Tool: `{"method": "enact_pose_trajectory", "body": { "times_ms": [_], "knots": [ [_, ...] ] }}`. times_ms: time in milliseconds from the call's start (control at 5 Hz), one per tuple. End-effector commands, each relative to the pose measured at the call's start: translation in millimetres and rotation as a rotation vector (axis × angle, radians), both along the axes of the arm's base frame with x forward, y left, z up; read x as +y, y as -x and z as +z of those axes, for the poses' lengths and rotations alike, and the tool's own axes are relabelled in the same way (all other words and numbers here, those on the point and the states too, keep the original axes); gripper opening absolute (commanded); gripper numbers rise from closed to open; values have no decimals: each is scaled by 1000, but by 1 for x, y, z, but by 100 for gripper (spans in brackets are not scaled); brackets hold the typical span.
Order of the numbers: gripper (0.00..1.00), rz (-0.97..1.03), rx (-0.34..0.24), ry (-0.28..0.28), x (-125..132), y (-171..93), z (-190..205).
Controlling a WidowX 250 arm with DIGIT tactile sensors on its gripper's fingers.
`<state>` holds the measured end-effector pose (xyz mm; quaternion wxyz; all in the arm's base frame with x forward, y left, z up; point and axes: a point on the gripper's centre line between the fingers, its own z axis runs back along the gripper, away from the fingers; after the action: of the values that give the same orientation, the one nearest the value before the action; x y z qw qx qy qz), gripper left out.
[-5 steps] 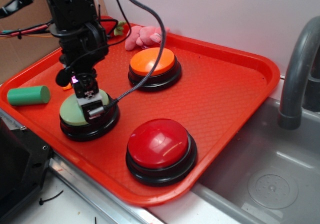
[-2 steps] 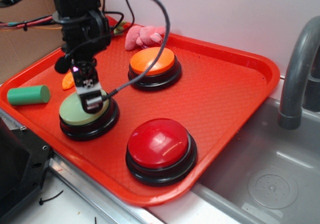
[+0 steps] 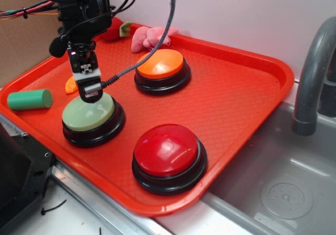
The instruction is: Push the green button.
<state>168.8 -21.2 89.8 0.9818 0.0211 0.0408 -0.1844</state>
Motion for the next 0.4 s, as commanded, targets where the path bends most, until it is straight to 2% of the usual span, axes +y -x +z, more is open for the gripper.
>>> {"method": "enact_pose_trajectory", "body": {
  "times_ms": [0,200],
  "knots": [
    [100,-19,-55,-11,-4,-11,26],
    [100,-15,-46,-6,-5,-9,32]
  ]
}}
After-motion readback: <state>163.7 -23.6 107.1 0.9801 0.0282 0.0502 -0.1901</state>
